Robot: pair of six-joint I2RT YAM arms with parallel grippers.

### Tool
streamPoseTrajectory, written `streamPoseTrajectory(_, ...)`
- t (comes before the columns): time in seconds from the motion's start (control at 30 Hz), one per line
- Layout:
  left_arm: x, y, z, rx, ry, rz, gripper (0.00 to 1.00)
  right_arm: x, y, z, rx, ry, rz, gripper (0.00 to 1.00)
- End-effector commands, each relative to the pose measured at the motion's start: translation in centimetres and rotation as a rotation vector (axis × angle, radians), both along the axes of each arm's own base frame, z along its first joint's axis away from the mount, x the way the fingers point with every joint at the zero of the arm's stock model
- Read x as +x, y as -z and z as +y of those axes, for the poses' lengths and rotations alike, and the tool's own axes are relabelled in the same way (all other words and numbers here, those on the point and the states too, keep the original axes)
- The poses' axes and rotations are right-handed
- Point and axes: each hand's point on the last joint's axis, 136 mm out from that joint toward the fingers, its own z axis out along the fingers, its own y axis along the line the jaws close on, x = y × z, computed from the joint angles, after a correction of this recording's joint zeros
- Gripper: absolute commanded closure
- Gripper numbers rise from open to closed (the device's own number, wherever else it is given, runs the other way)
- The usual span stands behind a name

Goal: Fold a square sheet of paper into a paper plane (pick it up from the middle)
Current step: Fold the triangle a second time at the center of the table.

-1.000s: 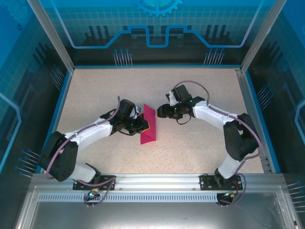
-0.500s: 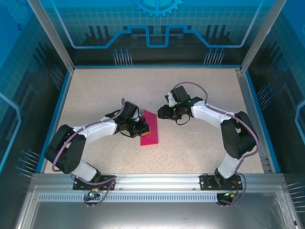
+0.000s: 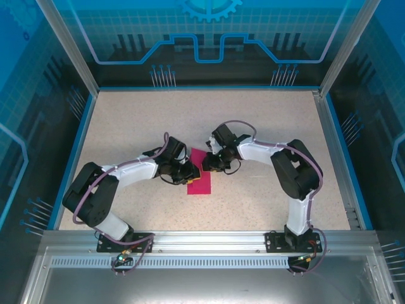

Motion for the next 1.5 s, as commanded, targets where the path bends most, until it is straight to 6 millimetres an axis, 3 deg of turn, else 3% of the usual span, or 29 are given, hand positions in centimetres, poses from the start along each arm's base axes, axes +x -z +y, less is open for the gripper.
streamPoseTrajectory(0.0,-1.1,-0.1,0.4,0.006,0.007,0.014,0.76,-0.8,0.6,0.6,-0.005,-0.028,0.045,0.81)
streamPoseTrajectory(0.27,-1.8,-1.6,-0.4,-0.075,0.026,0.008,0.76,-1.4,2.9,-0.2,-0.072,-0.027,0.098,0.82)
streamPoseTrajectory(0.4,-0.9,-3.3,-1.7,-0.163,0.02,-0.019,0.76,-1.6,3.5,-0.4,-0.089,-0.03,0.122,0.82)
streamPoseTrajectory(0.53,-0.1,-3.3,-2.3,-0.175,0.017,-0.029,0.77,-1.8,3.6,-0.6,-0.1,-0.033,0.128,0.82)
streamPoseTrajectory(0.67,0.7,-2.3,-2.4,-0.156,-0.002,-0.02,0.75,-1.6,2.8,-0.4,-0.074,-0.034,0.119,0.82)
streamPoseTrajectory(1.0,2.2,-1.7,-2.9,-0.161,-0.046,-0.029,0.6,-1.0,1.4,-0.3,0.0,-0.023,0.116,0.78)
streamPoseTrajectory(1.2,2.4,-1.3,-2.8,-0.146,-0.054,-0.029,0.54,-0.2,-1.0,-0.7,0.073,0.014,0.081,0.71)
streamPoseTrajectory(1.47,2.9,-1.1,-2.9,-0.142,-0.058,-0.034,0.51,-0.2,-2.5,-3.4,0.095,0.097,0.053,0.68)
